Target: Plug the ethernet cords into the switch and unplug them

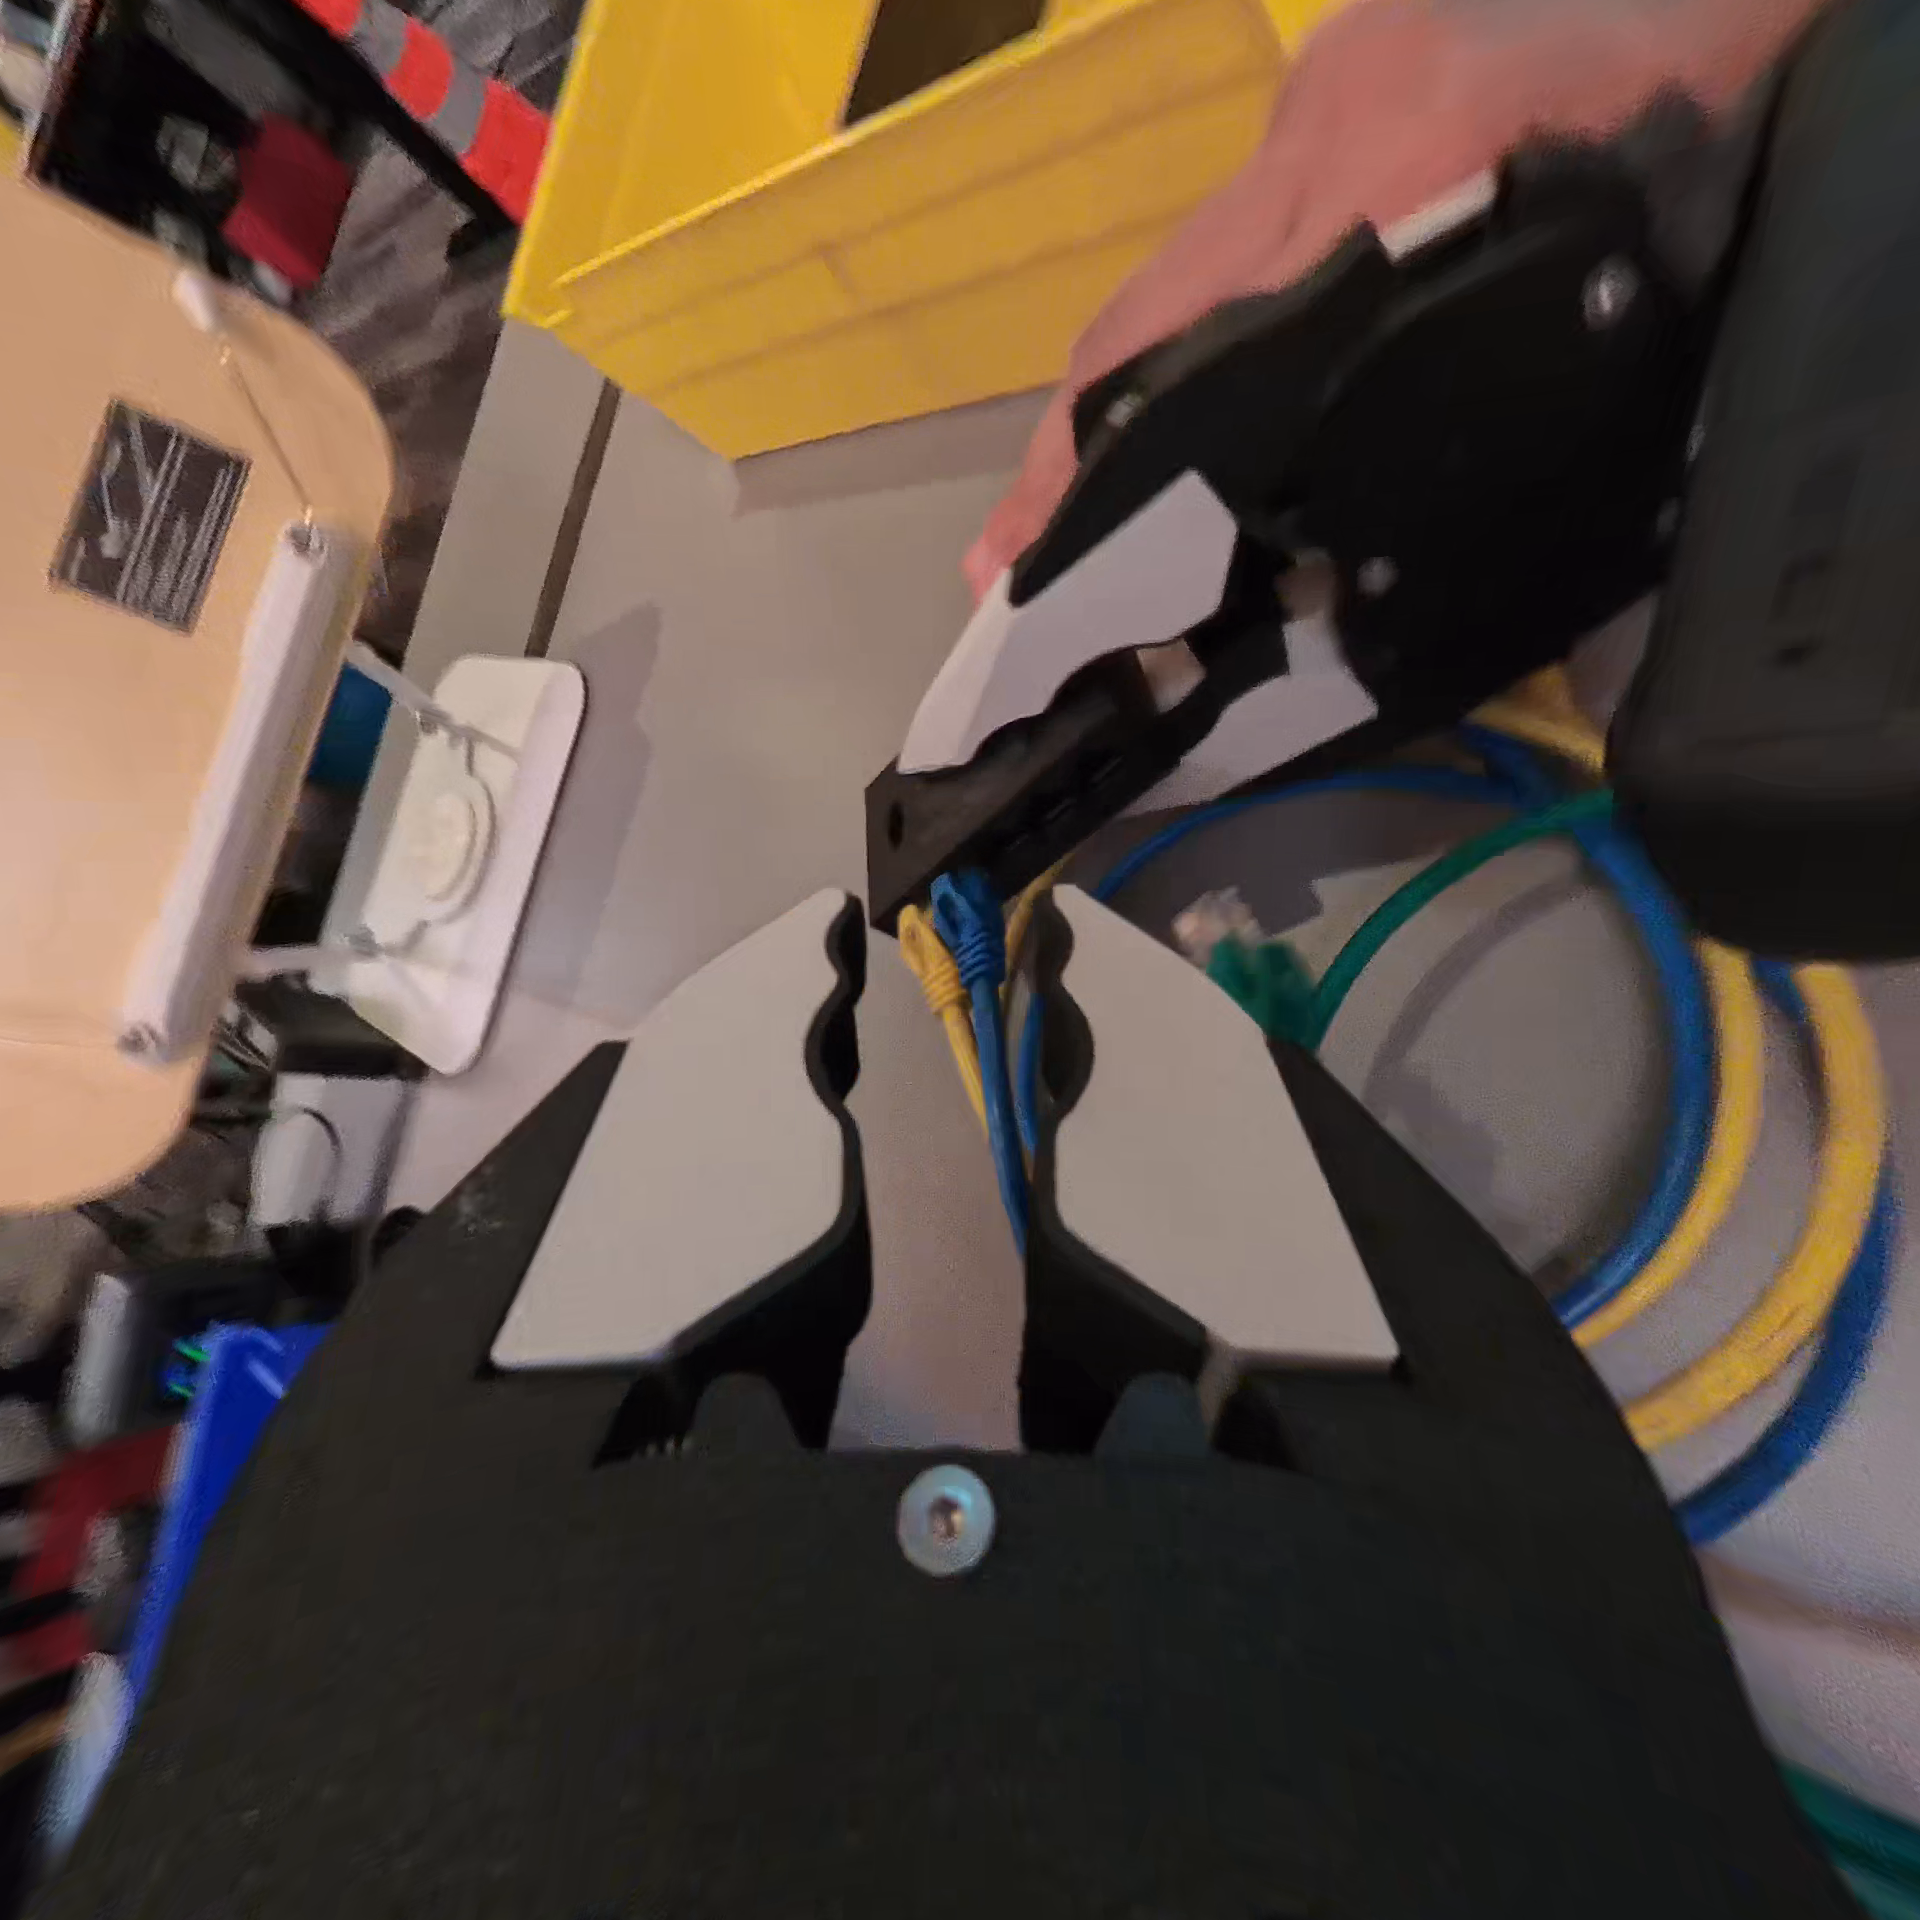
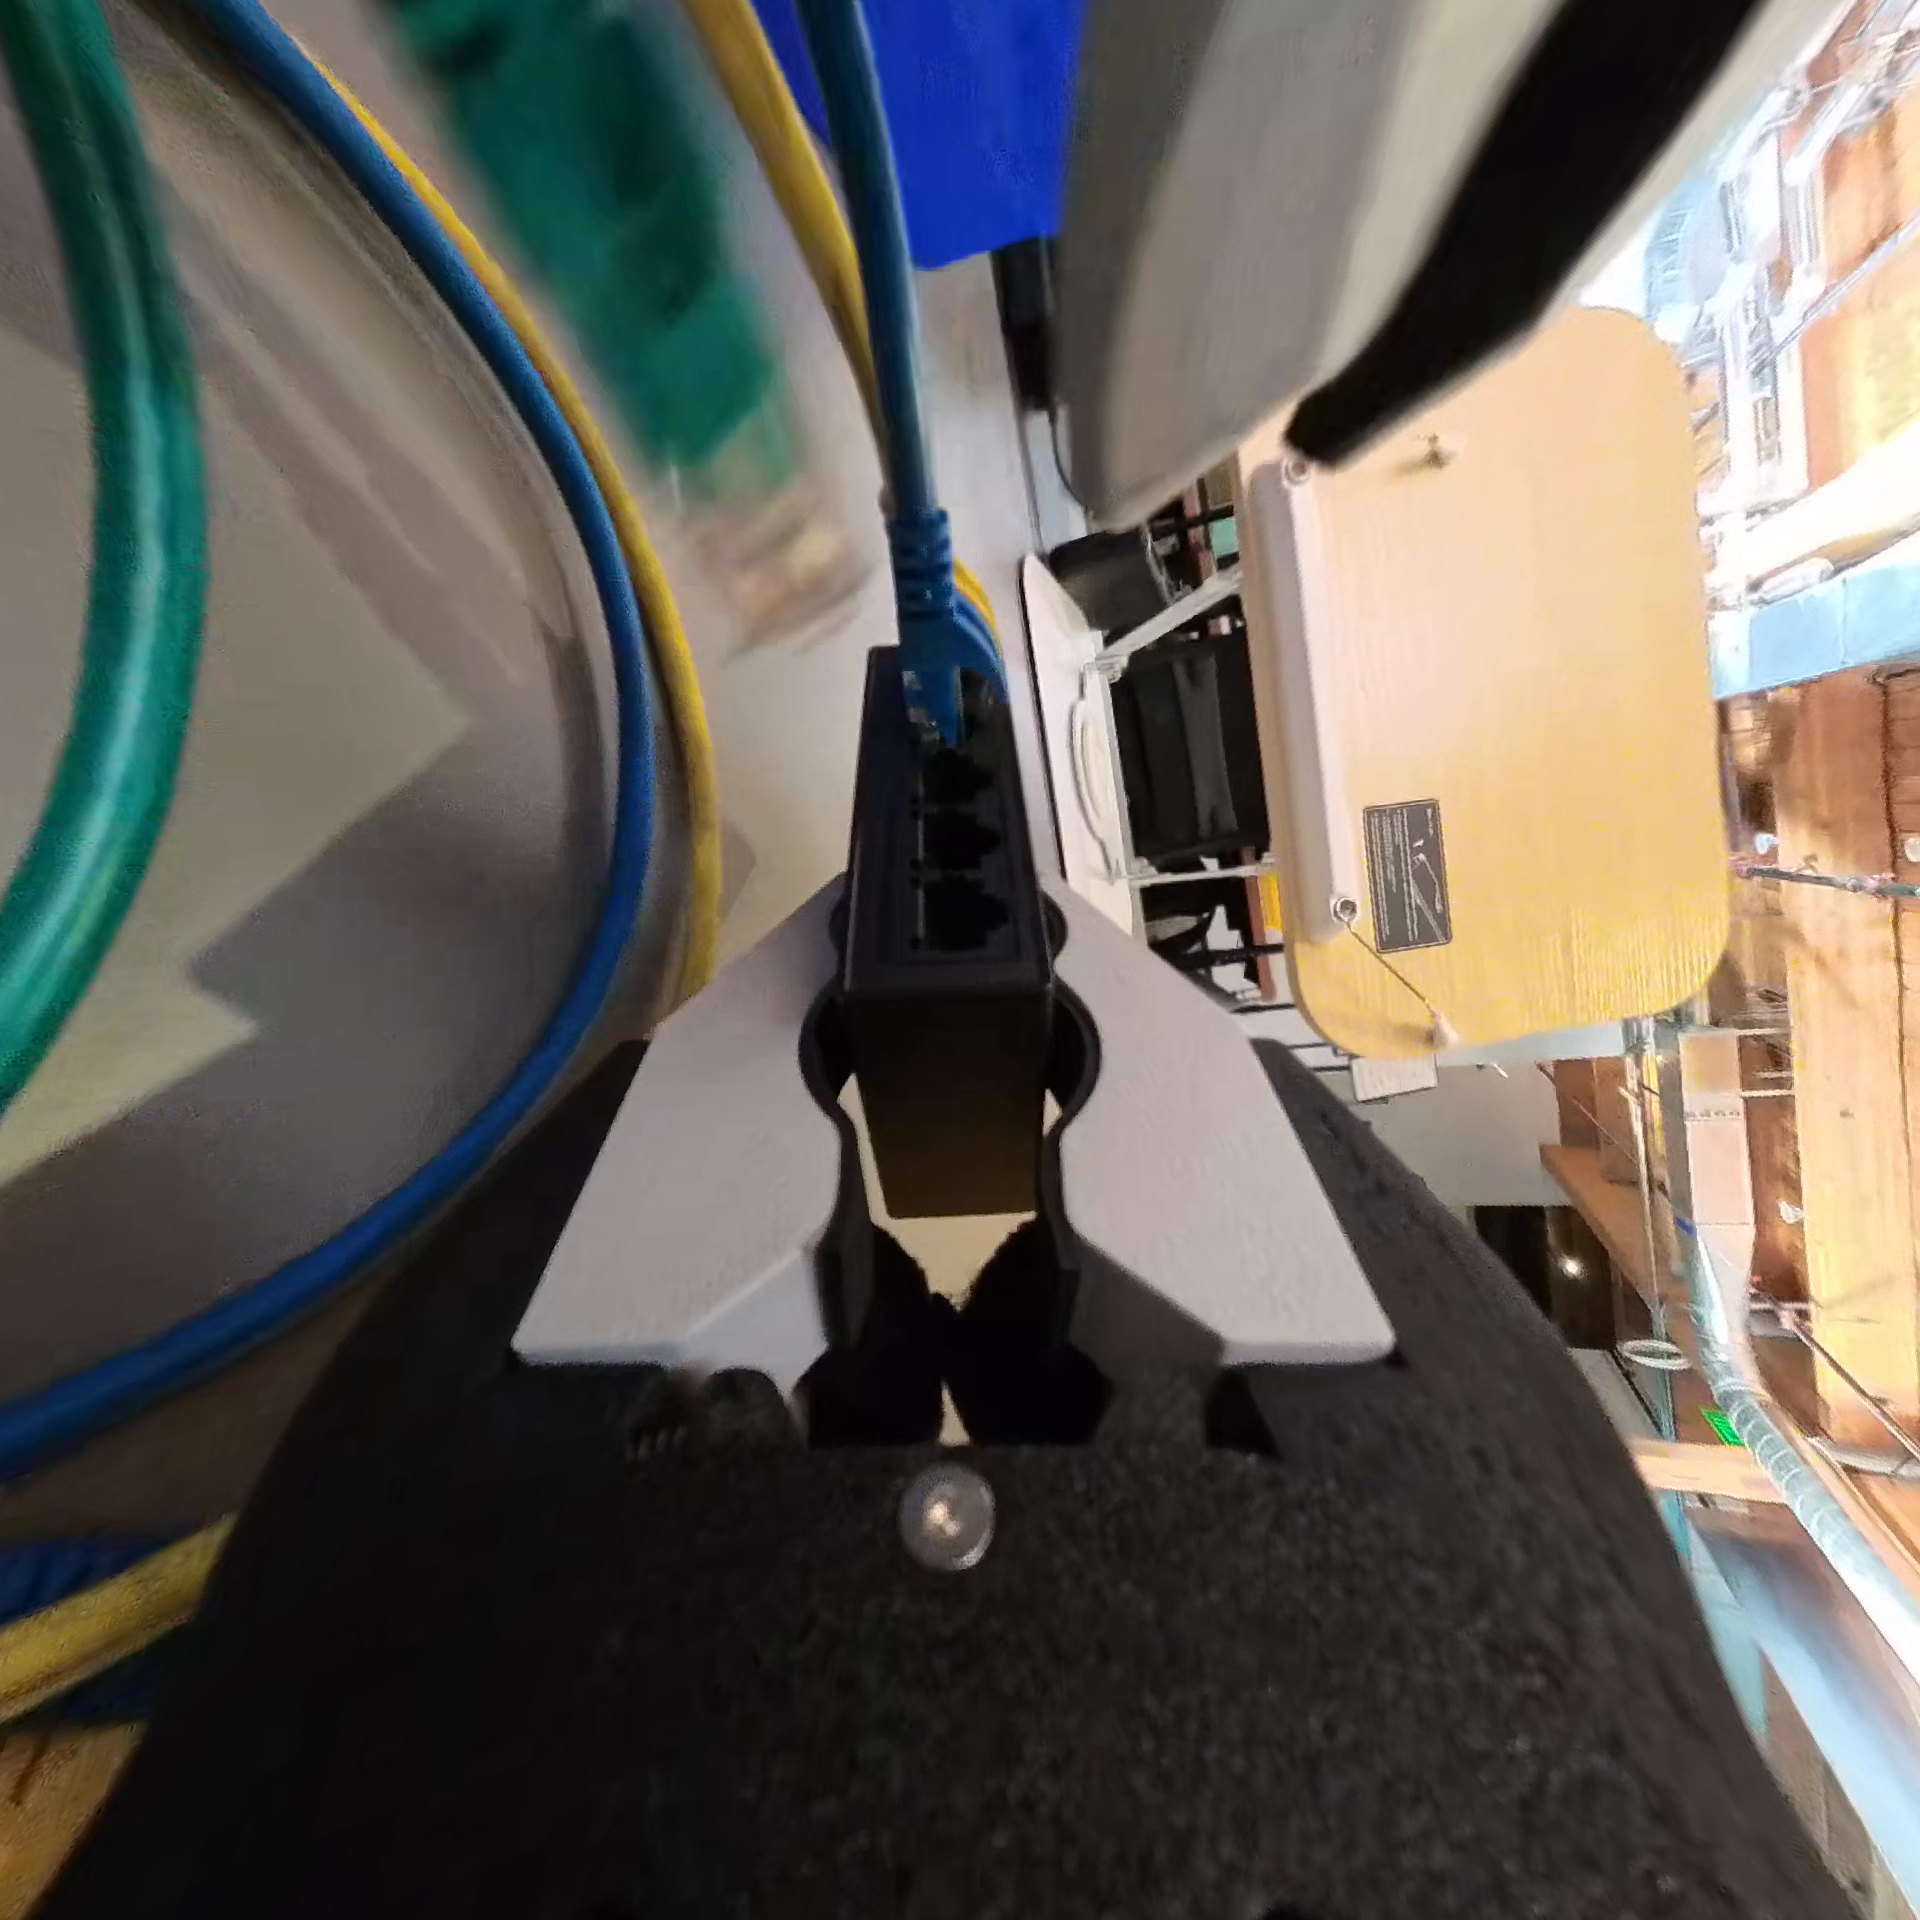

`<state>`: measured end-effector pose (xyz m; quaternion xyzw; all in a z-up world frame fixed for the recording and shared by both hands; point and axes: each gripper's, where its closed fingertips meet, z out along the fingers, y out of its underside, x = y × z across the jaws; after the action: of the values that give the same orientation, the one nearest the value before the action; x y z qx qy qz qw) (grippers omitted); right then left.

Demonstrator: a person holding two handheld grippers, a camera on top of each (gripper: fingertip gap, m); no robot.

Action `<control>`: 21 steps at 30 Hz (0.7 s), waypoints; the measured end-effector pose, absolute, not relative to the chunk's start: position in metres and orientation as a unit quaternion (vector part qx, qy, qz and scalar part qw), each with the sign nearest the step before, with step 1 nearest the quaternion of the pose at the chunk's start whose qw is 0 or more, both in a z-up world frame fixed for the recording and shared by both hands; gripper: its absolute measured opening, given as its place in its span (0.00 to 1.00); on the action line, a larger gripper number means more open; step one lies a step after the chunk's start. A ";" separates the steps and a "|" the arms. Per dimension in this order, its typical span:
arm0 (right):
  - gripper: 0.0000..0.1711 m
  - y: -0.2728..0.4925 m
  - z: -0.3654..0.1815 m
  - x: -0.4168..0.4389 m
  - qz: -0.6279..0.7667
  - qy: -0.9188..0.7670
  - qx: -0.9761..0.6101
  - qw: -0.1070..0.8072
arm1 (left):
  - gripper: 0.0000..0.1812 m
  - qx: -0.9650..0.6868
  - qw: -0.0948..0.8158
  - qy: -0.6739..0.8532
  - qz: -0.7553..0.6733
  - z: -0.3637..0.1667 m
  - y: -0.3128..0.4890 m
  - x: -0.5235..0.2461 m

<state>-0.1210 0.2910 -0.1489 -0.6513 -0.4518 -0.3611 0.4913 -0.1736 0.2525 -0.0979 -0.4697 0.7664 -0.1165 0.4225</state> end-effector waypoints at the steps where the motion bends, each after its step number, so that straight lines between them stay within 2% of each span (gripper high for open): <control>1: 0.16 0.290 -0.148 -0.121 -0.362 -0.449 -0.657 0.485 | 0.17 -0.453 0.413 0.782 -0.112 -0.101 0.248 -0.174; 3: 0.16 0.289 -0.150 -0.123 -0.360 -0.450 -0.659 0.483 | 0.21 -0.448 0.375 0.791 -0.184 -0.098 0.227 -0.173; 5: 0.16 0.289 -0.150 -0.120 -0.375 -0.456 -0.650 0.479 | 0.18 -0.465 0.369 0.770 -0.235 -0.085 0.225 -0.170; 9: 0.16 0.287 -0.145 -0.119 -0.371 -0.445 -0.651 0.491 | 0.18 -0.461 0.388 0.789 -0.121 -0.104 0.255 -0.174; 11: 0.16 0.284 -0.139 -0.119 -0.366 -0.438 -0.647 0.505 | 0.17 -0.472 0.391 0.781 -0.121 -0.106 0.263 -0.174; 14: 0.16 0.281 -0.124 -0.118 -0.371 -0.429 -0.615 0.548 | 0.14 -0.549 0.371 0.686 -0.301 -0.079 0.263 -0.169; 16: 0.16 0.279 -0.113 -0.116 -0.374 -0.416 -0.596 0.576 | 0.13 -0.582 0.327 0.604 -0.435 -0.060 0.263 -0.170; 18: 0.16 0.278 -0.104 -0.115 -0.388 -0.407 -0.586 0.584 | 0.13 -0.589 0.299 0.562 -0.497 -0.056 0.261 -0.173; 20: 0.16 0.281 -0.112 -0.117 -0.386 -0.418 -0.598 0.564 | 0.15 -0.581 0.330 0.611 -0.425 -0.071 0.260 -0.175; 21: 0.16 0.283 -0.117 -0.115 -0.396 -0.418 -0.603 0.552 | 0.18 -0.564 0.356 0.650 -0.363 -0.078 0.258 -0.177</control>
<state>-0.1152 0.2827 -0.1170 -0.6035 -0.4177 -0.3960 0.5518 -0.1765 0.2582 -0.0783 -0.5643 0.6504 -0.3632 0.3559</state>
